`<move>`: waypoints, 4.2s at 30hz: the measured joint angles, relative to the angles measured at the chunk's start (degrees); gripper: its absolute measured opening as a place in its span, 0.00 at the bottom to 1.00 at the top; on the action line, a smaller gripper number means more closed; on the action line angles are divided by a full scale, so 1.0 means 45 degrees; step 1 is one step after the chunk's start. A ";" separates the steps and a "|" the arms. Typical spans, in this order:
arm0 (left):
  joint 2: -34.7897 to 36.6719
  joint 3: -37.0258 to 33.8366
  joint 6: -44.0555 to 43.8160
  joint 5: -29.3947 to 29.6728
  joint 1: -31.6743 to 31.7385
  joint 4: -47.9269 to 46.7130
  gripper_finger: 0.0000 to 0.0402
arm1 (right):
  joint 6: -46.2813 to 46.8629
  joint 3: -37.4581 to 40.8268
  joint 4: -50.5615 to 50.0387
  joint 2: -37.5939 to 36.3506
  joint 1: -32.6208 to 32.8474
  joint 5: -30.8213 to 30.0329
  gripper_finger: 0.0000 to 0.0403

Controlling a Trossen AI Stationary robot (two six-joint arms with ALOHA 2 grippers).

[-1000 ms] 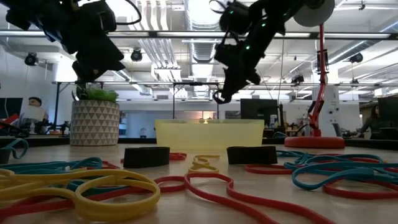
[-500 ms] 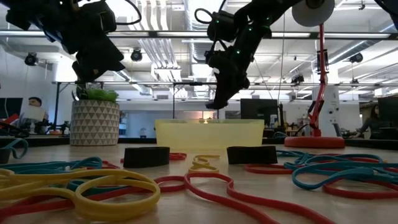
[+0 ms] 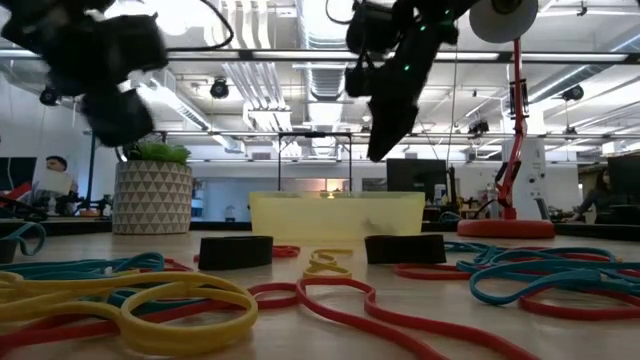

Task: Pick and place rubber bands into bin
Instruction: Put the black rubber band into the yellow bin

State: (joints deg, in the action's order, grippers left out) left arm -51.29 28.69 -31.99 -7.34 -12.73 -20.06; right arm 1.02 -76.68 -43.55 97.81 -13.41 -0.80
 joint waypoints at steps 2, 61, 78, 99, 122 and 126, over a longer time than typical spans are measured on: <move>0.0000 0.0000 0.0091 -0.0022 -0.0403 -0.0828 0.26 | -0.0040 0.0365 -0.0014 -0.0596 0.0346 -0.0005 0.43; -0.2941 0.2155 -0.0243 0.2915 -0.3083 -0.2117 0.00 | 0.5691 0.6584 0.1108 -1.1368 0.4536 -0.3531 0.19; -0.1391 0.2259 0.4182 0.7073 -0.0123 0.4127 0.00 | 0.5629 0.6920 0.1879 -1.1066 0.4536 -0.3527 0.16; -0.7103 0.3814 0.5542 0.7035 0.4460 1.0339 0.00 | 0.5914 0.6924 0.3575 -0.9289 0.4536 -0.3507 0.16; -0.8646 0.4551 0.5542 0.4702 0.6666 0.8552 0.11 | 0.6104 0.6919 0.3988 -0.8590 0.4536 -0.3483 0.15; -0.8641 0.4561 0.5542 0.4689 0.6664 0.8544 0.20 | 0.6000 0.6919 0.4046 -0.8590 0.4536 -0.3487 0.15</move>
State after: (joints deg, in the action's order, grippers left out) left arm -90.17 49.21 -7.05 13.76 17.26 18.39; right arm 28.02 -45.54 -25.34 59.16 7.01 -16.49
